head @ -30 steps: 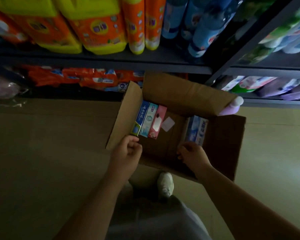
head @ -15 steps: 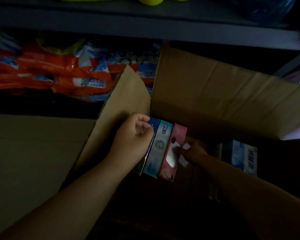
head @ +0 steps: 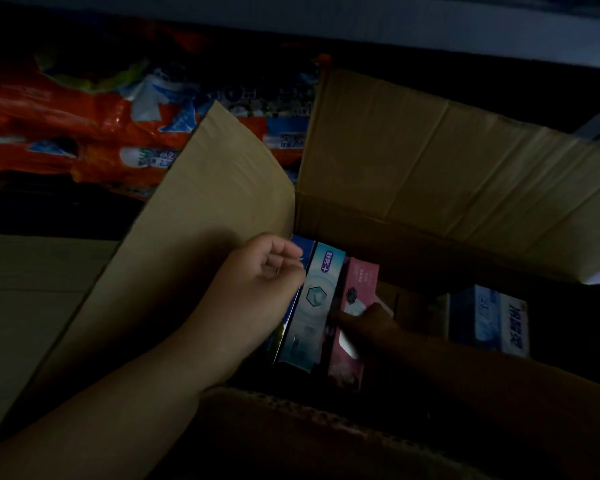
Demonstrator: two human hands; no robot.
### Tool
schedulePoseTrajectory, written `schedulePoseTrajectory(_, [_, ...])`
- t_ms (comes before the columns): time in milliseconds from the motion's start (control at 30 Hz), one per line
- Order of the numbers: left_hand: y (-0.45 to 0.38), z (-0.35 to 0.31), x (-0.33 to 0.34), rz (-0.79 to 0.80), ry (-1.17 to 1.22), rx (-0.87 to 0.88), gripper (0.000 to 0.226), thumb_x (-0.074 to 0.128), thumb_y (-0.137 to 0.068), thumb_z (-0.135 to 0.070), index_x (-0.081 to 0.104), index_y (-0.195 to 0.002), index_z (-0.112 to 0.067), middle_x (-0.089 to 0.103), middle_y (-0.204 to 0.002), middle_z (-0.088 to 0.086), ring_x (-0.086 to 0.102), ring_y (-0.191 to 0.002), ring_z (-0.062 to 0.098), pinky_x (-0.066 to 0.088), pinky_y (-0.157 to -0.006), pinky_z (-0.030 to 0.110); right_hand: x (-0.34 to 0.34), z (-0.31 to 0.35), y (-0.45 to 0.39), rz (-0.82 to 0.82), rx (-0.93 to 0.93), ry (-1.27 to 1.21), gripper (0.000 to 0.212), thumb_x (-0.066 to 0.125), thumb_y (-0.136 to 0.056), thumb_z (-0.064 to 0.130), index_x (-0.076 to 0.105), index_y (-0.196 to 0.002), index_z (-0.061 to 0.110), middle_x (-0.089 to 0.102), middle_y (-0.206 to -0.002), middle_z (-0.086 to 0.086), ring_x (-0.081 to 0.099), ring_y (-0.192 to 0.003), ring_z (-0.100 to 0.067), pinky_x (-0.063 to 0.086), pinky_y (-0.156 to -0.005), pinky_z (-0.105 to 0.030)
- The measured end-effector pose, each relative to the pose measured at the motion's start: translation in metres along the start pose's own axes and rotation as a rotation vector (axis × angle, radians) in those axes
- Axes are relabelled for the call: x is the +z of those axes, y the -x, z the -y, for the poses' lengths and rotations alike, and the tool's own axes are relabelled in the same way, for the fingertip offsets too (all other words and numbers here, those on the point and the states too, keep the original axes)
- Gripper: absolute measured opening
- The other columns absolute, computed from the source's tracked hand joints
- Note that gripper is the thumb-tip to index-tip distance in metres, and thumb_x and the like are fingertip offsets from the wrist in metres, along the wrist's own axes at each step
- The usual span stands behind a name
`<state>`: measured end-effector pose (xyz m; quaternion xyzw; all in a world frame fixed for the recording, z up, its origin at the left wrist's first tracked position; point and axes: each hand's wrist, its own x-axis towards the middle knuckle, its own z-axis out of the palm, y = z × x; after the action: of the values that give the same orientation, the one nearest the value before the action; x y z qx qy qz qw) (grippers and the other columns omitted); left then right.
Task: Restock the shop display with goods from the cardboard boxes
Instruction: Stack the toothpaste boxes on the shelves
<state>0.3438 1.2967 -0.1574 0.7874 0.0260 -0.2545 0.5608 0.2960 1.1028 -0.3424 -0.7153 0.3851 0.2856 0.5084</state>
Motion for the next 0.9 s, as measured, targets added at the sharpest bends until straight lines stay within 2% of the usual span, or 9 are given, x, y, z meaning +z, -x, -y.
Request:
schedulePoseTrajectory(67, [0.000, 0.004, 0.002, 0.016, -0.004, -0.011, 0.012, 0.059, -0.089, -0.019, 0.062, -0.094, -0.029, 0.065, -0.091, -0.008, 0.063, -0.084, 0.005, 0.046, -0.072, 0.023, -0.002, -0.002, -0.001, -0.014, 0.010, 0.024, 0.039, 0.076, -0.078, 0.041, 0.059, -0.098, 0.012, 0.063, -0.079, -0.003, 0.058, -0.062, -0.011, 0.047, -0.046, -0.019])
schedulePoseTrajectory(133, [-0.001, 0.008, 0.003, 0.049, -0.023, -0.040, 0.011, 0.061, -0.088, -0.018, 0.063, -0.093, -0.027, 0.065, -0.090, -0.006, 0.063, -0.085, 0.009, 0.047, -0.075, 0.026, 0.000, -0.002, -0.003, -0.007, -0.009, 0.023, 0.064, 0.080, -0.070, 0.049, 0.057, -0.115, 0.010, 0.068, -0.097, -0.008, 0.062, -0.068, -0.014, 0.045, -0.046, -0.018])
schedulePoseTrajectory(200, [-0.006, 0.013, 0.002, 0.127, -0.081, -0.078, 0.009, 0.062, -0.087, -0.020, 0.063, -0.093, -0.027, 0.065, -0.092, -0.004, 0.063, -0.088, 0.013, 0.048, -0.079, 0.029, 0.003, -0.006, -0.007, 0.030, -0.092, -0.030, 0.096, 0.082, -0.050, 0.067, 0.054, -0.126, 0.016, 0.067, -0.115, -0.007, 0.065, -0.086, -0.020, 0.052, -0.060, -0.024])
schedulePoseTrajectory(267, [-0.012, 0.017, -0.001, 0.231, -0.131, -0.102, 0.009, 0.062, -0.088, -0.022, 0.063, -0.094, -0.028, 0.066, -0.095, -0.003, 0.063, -0.090, 0.014, 0.048, -0.080, 0.029, 0.005, -0.018, -0.019, 0.047, -0.134, -0.050, 0.110, 0.077, -0.040, 0.080, 0.051, -0.130, 0.024, 0.065, -0.121, 0.000, 0.065, -0.103, -0.023, 0.057, -0.079, -0.036])
schedulePoseTrajectory(400, [-0.024, 0.024, 0.003, 0.342, -0.104, -0.134, 0.012, 0.059, -0.091, -0.016, 0.062, -0.099, -0.024, 0.067, -0.102, 0.004, 0.064, -0.083, 0.010, 0.047, -0.075, 0.023, 0.008, -0.012, 0.006, 0.077, -0.143, -0.190, 0.053, 0.065, -0.087, 0.043, 0.050, -0.130, 0.015, 0.064, -0.101, 0.003, 0.060, -0.077, -0.004, 0.051, -0.064, -0.015])
schedulePoseTrajectory(533, [-0.028, 0.039, 0.017, 0.354, -0.109, -0.141, 0.012, 0.058, -0.092, -0.016, 0.061, -0.099, -0.025, 0.068, -0.102, 0.004, 0.065, -0.082, 0.009, 0.050, -0.081, 0.028, 0.019, -0.011, 0.019, 0.112, 0.023, -0.380, 0.051, 0.067, -0.088, 0.032, 0.052, -0.131, 0.012, 0.062, -0.126, -0.013, 0.062, -0.110, -0.030, 0.050, -0.098, -0.046])
schedulePoseTrajectory(600, [-0.027, 0.046, 0.021, 0.312, -0.084, -0.142, 0.012, 0.059, -0.091, -0.015, 0.062, -0.099, -0.023, 0.068, -0.099, 0.003, 0.065, -0.081, 0.009, 0.050, -0.083, 0.029, 0.025, -0.009, 0.020, 0.130, 0.070, -0.476, 0.058, 0.067, -0.082, 0.031, 0.050, -0.133, 0.010, 0.061, -0.127, -0.015, 0.061, -0.113, -0.033, 0.046, -0.101, -0.050])
schedulePoseTrajectory(700, [-0.027, 0.054, 0.025, 0.277, -0.077, -0.134, 0.011, 0.059, -0.091, -0.015, 0.062, -0.097, -0.024, 0.068, -0.097, 0.001, 0.065, -0.082, 0.008, 0.050, -0.081, 0.023, 0.029, -0.003, 0.025, 0.194, 0.117, -0.587, 0.037, 0.048, -0.096, 0.023, 0.049, -0.130, 0.009, 0.057, -0.129, -0.020, 0.054, -0.119, -0.038, 0.039, -0.107, -0.053])
schedulePoseTrajectory(900, [-0.026, 0.062, 0.029, 0.256, -0.094, -0.113, 0.012, 0.059, -0.092, -0.017, 0.061, -0.094, -0.029, 0.066, -0.099, -0.001, 0.065, -0.091, 0.012, 0.049, -0.081, 0.021, 0.039, -0.037, -0.010, 0.197, 0.135, -0.619, 0.088, 0.071, -0.050, 0.044, 0.054, -0.130, 0.011, 0.061, -0.125, -0.015, 0.058, -0.114, -0.034, 0.042, -0.105, -0.051])
